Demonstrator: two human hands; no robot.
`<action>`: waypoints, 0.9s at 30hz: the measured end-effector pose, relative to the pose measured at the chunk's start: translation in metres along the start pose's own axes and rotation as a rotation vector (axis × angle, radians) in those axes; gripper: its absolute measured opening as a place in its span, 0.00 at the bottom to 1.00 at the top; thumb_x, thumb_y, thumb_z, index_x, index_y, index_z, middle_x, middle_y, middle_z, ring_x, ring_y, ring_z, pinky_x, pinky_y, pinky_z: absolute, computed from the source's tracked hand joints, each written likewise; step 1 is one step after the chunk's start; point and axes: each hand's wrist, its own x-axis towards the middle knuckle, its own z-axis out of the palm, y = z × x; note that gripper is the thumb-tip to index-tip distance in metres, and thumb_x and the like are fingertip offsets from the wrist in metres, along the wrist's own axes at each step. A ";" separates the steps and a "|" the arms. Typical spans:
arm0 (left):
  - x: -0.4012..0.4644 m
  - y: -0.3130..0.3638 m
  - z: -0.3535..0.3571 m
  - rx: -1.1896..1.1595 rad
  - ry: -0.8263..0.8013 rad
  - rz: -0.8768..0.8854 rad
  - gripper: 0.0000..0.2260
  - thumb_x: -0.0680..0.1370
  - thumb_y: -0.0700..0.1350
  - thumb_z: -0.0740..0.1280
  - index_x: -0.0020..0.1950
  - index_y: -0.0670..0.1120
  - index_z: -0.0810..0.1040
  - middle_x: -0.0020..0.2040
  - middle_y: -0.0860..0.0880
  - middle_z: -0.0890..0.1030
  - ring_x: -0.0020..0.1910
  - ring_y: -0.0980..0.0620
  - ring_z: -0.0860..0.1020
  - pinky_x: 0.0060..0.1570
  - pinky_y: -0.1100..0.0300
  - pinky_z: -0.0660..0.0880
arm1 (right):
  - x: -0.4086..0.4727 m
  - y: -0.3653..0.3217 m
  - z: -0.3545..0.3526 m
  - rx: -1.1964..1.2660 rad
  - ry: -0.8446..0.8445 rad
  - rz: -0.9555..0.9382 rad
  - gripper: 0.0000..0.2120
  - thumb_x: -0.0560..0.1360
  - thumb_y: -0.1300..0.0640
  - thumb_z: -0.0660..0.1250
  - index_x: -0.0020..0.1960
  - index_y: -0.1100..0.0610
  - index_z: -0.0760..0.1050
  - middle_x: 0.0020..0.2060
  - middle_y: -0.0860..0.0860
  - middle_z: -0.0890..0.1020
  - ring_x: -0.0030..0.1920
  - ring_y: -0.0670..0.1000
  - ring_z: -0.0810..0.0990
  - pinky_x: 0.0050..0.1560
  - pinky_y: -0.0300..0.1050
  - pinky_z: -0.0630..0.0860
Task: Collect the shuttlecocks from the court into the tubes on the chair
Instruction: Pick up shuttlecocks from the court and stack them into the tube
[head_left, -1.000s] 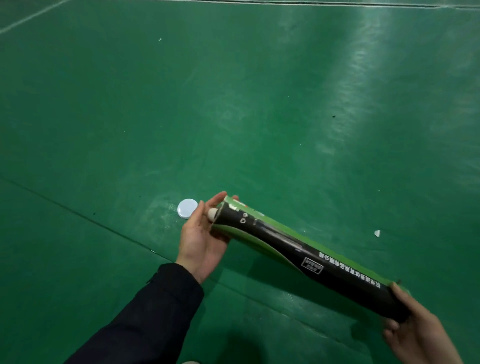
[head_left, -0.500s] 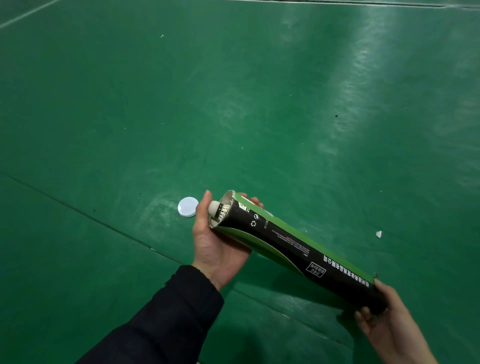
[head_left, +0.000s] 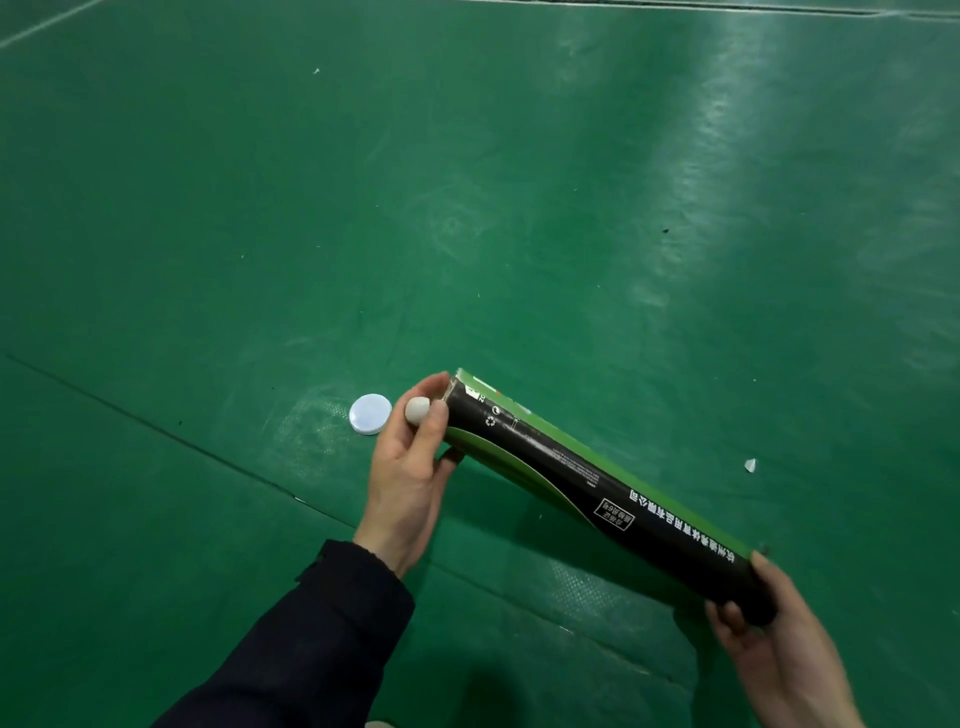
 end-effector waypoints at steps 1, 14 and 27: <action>0.001 0.001 -0.001 0.003 0.001 0.011 0.18 0.82 0.54 0.65 0.67 0.46 0.78 0.57 0.48 0.83 0.57 0.52 0.79 0.60 0.48 0.77 | 0.000 0.002 0.000 0.001 -0.008 0.031 0.09 0.72 0.49 0.74 0.46 0.52 0.75 0.36 0.52 0.77 0.19 0.43 0.72 0.25 0.39 0.79; 0.007 0.015 -0.003 0.404 -0.035 0.349 0.13 0.87 0.41 0.58 0.64 0.43 0.81 0.59 0.51 0.86 0.59 0.52 0.82 0.59 0.61 0.77 | 0.001 0.008 0.000 0.149 0.008 0.054 0.10 0.70 0.51 0.72 0.43 0.53 0.72 0.27 0.49 0.75 0.16 0.43 0.66 0.25 0.36 0.77; 0.020 0.026 -0.009 0.436 -0.061 0.373 0.13 0.86 0.39 0.60 0.62 0.44 0.83 0.58 0.50 0.86 0.60 0.51 0.82 0.64 0.55 0.76 | -0.001 0.005 -0.006 0.111 -0.128 0.205 0.29 0.48 0.53 0.83 0.43 0.54 0.72 0.33 0.53 0.81 0.15 0.43 0.57 0.21 0.34 0.69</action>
